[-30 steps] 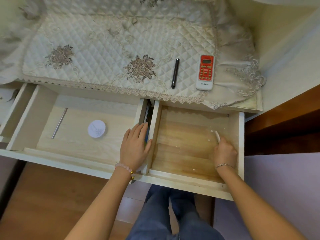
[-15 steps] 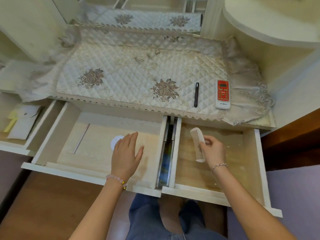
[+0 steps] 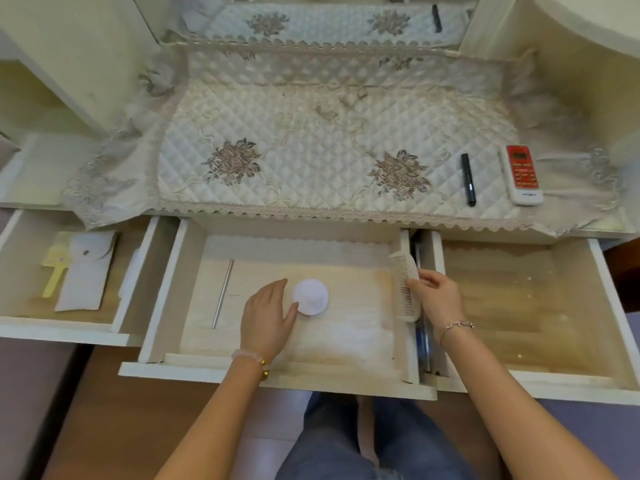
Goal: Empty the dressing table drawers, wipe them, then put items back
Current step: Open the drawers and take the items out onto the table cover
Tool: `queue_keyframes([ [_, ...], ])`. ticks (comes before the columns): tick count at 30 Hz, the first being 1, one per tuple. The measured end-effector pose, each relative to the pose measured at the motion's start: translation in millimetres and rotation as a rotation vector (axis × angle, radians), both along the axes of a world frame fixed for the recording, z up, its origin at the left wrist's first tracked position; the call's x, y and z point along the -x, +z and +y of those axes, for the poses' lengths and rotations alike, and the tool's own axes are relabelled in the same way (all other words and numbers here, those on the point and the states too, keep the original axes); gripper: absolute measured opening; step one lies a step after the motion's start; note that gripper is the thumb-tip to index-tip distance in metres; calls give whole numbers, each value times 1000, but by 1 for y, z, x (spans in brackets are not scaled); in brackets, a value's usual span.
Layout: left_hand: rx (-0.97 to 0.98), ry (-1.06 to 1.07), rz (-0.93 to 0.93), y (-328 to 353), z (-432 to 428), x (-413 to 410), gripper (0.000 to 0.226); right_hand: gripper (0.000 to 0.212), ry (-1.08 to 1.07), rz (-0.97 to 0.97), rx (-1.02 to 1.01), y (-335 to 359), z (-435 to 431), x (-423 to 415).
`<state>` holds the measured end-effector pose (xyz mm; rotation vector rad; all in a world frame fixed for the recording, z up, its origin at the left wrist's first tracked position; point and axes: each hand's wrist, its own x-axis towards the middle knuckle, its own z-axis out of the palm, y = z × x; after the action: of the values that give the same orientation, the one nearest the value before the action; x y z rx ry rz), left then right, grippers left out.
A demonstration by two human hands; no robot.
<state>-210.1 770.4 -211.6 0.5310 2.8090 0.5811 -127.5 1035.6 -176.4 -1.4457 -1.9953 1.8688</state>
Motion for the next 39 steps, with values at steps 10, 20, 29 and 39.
queue_keyframes([
  [10, 2, 185, -425, -47, 16, 28, 72, 25, 31, -65, 41, -12, -33, 17],
  [20, -74, 342, -415, -58, 42, 20, 61, 26, 14, -130, 75, -22, -36, 18],
  [29, -435, 555, -468, -44, 38, 14, 21, 23, 28, -120, 107, -17, -29, 25],
  [39, -941, 633, -505, 39, 81, 66, 19, 29, -36, 45, 48, 19, 16, 66],
])
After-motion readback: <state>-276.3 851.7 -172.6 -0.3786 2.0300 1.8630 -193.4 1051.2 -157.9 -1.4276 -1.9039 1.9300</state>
